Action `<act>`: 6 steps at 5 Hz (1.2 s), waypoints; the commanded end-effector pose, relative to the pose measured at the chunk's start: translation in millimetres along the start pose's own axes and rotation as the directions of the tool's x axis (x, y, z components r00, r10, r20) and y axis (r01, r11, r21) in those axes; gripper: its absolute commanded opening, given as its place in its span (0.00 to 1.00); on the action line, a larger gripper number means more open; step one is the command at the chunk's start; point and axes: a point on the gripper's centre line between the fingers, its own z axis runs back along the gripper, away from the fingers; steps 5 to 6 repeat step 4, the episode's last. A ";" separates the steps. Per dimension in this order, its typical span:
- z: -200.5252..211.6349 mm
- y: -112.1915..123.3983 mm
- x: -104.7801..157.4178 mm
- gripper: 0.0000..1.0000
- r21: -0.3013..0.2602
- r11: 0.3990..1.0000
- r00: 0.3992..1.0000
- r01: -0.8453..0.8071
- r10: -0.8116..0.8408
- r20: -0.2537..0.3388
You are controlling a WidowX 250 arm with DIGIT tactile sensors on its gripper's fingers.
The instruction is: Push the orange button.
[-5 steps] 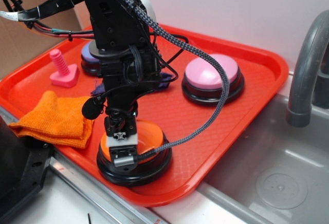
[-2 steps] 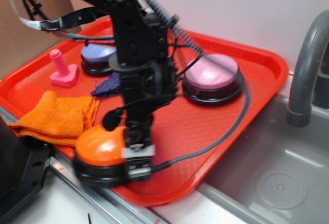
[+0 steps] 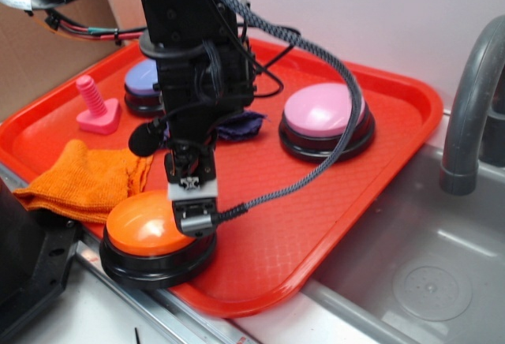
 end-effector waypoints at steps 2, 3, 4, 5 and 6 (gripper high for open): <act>45.0 -3.2 -10.2 1.00 0.026 0.999 0.995 -0.043 0.041 0.090; 62.3 -1.9 -17.4 1.00 0.021 0.997 0.991 -0.075 0.073 0.111; 77.8 -0.2 -20.4 1.00 0.036 0.994 0.987 -0.100 0.094 0.134; 77.8 -0.2 -20.4 1.00 0.036 0.994 0.987 -0.100 0.094 0.134; 77.8 -0.2 -20.4 1.00 0.036 0.994 0.987 -0.100 0.094 0.134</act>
